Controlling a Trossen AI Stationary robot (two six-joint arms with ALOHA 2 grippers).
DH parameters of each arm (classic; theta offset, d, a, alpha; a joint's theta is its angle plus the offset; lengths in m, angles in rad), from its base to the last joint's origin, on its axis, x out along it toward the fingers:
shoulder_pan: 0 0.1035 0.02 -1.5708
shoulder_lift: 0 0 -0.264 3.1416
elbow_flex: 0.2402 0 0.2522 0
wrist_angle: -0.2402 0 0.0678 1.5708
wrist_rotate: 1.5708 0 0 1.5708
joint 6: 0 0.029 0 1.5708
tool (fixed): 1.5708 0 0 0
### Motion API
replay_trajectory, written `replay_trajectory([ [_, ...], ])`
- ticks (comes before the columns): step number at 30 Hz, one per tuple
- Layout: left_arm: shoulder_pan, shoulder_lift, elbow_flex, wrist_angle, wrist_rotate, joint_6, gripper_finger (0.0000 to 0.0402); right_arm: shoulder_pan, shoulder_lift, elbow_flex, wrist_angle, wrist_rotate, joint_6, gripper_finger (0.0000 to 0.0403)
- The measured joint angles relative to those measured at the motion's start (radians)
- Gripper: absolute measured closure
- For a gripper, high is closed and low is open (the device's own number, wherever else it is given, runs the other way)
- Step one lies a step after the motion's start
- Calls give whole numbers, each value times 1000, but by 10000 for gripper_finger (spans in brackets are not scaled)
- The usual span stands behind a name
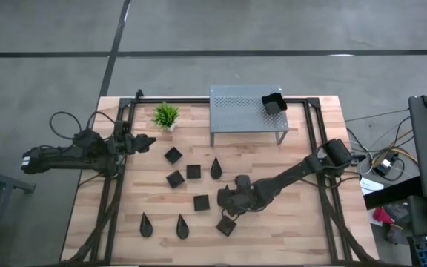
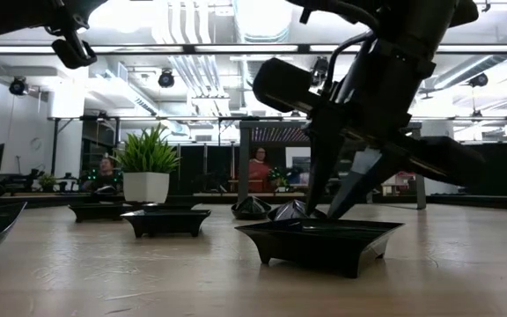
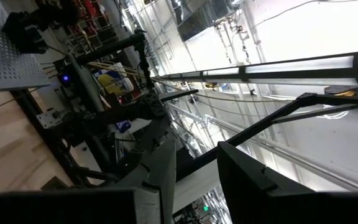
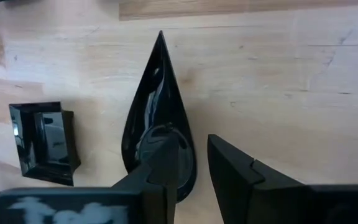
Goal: Pick & Place Mini shaped plates
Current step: Put the black drop-shaped plate on the shelf
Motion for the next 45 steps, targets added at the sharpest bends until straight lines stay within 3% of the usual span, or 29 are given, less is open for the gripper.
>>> replay_trajectory([
  [7,0,0,0,0,0,-6,291,-13,0,-4,1,3,-4,335],
  [16,0,0,0,0,1,-7,291,-22,0,-21,15,-4,-7,389],
  [29,0,0,0,-7,11,-7,291,-46,-74,49,-4,-22,-147,394],
  [37,0,2,-3,-12,55,-7,291,-151,-180,175,-190,-94,-361,394],
  [45,0,2,-3,-19,115,-13,291,-302,-228,390,-513,-124,-602,394],
])
